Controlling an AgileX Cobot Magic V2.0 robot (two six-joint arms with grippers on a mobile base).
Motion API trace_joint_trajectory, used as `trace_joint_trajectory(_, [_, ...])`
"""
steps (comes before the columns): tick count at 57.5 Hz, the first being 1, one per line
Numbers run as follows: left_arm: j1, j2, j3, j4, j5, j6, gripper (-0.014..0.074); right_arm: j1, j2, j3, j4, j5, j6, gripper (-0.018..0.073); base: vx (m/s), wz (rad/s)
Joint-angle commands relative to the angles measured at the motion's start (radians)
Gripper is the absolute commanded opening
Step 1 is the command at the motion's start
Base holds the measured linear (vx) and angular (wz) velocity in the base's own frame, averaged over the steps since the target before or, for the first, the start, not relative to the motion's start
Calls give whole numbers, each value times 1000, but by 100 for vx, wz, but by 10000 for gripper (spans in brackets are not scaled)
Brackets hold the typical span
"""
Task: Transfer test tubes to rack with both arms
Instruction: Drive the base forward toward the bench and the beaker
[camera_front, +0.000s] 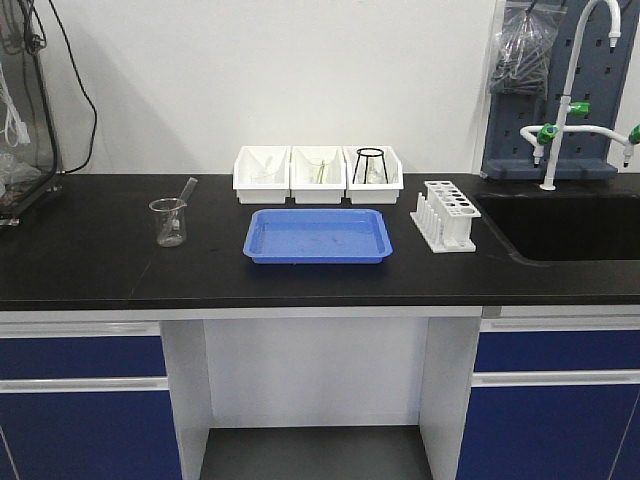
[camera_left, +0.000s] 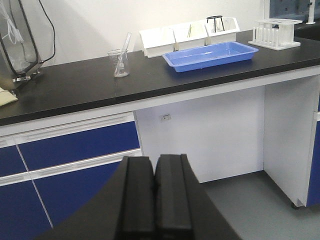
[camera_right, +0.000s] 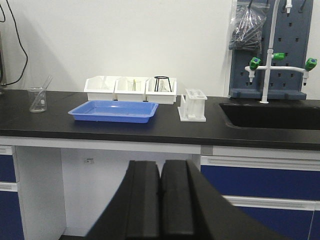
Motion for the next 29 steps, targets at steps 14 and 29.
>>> trace_joint_trajectory(14, [1, -10, 27, -2, -90, -8, -17, -3, -11, 12, -3, -83, -8, -8, 0, 0])
trace_joint_trajectory(29, [1, -10, 27, -2, -90, -8, -17, -3, -11, 12, -3, -83, -8, -8, 0, 0])
